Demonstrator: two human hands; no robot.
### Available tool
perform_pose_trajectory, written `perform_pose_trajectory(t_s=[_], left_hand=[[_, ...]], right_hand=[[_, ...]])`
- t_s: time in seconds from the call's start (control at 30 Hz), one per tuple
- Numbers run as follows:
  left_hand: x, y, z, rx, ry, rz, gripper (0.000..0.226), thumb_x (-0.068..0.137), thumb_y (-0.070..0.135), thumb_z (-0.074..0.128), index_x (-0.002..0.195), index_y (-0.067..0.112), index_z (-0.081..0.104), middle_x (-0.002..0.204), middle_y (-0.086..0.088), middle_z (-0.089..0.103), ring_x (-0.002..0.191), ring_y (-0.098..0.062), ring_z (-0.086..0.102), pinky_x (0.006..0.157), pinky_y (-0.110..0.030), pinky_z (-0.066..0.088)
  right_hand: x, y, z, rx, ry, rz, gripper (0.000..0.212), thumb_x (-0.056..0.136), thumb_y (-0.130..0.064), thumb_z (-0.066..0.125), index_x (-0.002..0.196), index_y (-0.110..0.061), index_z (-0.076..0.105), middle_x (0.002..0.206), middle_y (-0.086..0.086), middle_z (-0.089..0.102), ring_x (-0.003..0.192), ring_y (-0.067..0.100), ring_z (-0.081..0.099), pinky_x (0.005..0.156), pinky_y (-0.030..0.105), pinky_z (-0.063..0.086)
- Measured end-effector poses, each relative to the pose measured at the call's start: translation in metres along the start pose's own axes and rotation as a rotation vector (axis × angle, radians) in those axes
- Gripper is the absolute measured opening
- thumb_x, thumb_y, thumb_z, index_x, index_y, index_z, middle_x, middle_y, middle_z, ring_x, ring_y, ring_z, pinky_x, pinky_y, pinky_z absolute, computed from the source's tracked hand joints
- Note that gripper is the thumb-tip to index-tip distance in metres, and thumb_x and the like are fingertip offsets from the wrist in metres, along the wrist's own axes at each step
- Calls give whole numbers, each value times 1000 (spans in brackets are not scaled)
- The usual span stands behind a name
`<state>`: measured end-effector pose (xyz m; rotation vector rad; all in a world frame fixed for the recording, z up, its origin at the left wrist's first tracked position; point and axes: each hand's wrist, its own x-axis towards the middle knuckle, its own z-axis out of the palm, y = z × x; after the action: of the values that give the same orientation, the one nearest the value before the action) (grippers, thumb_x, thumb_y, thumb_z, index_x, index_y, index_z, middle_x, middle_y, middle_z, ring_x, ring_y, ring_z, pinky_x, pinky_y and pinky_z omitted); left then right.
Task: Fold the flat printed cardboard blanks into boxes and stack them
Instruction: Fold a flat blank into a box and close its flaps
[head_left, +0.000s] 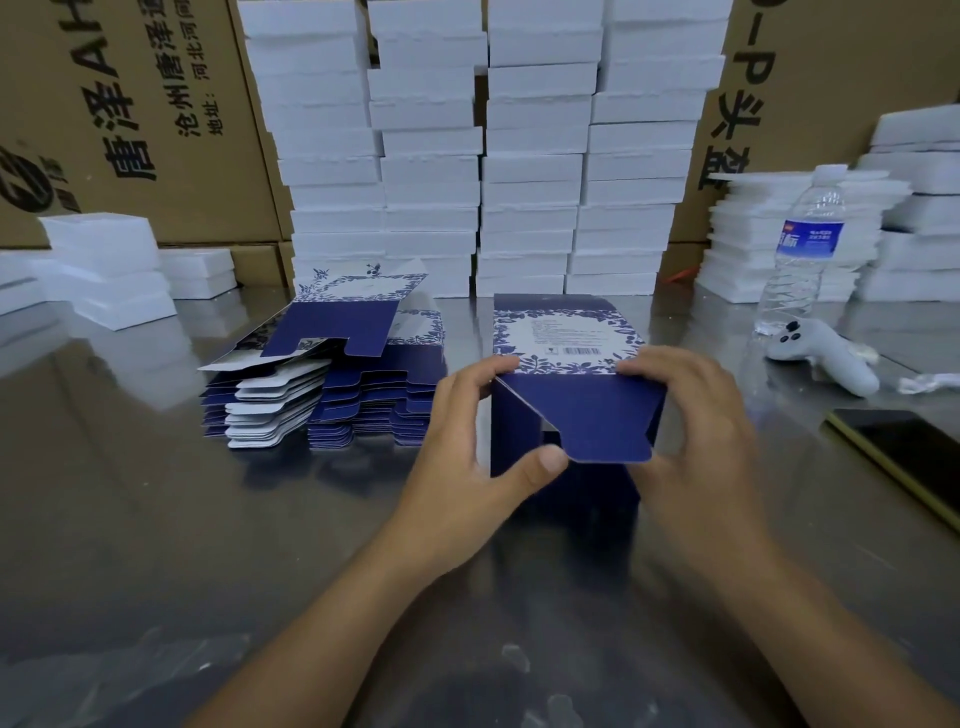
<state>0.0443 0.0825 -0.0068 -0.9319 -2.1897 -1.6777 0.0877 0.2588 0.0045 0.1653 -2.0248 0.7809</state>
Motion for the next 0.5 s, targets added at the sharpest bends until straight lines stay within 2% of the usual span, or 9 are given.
perform_pose_trajectory(t_s=[0.07,0.13,0.23,0.3,0.4,0.5], left_hand=[[-1,0,1,37,-41,47,83,62,86,50,134,57,20,142,23,30,132,12,28,102,-8,30],[0,-1,1,38,-62,62,90,63,85,51,137,53,11,142,31,26,132,14,26,101,-3,26],[2,-4,1,-8,1,12,78,66,64,69,128,54,23,122,51,35,122,18,37,99,-8,33],[3,-6,1,21,79,-2,60,69,48,74,116,48,36,116,43,46,115,13,46,97,-14,37],[3,-4,2,96,175,21,42,72,42,75,100,38,44,105,20,58,102,4,55,90,-15,43],[4,-4,2,146,239,24,37,72,34,75,90,35,43,93,15,59,89,2,56,77,-11,43]], right_hand=[[2,0,-2,14,36,18,33,71,-2,77,101,-11,64,103,-5,54,100,19,52,86,15,37],[4,-1,-4,51,62,24,20,79,-25,68,96,-18,63,98,-7,54,96,20,53,83,18,38],[5,-2,-6,108,74,33,35,85,-59,47,94,-28,58,95,-12,54,95,17,53,84,16,38],[5,-4,-5,147,94,26,42,86,-66,39,92,-30,58,94,-13,55,95,19,55,84,22,40],[6,-6,-5,179,133,-15,39,87,-63,40,89,-30,61,91,-11,59,93,23,57,83,29,41],[6,-8,-4,190,134,-65,39,88,-58,43,86,-25,64,87,-9,62,90,23,57,83,21,38]])
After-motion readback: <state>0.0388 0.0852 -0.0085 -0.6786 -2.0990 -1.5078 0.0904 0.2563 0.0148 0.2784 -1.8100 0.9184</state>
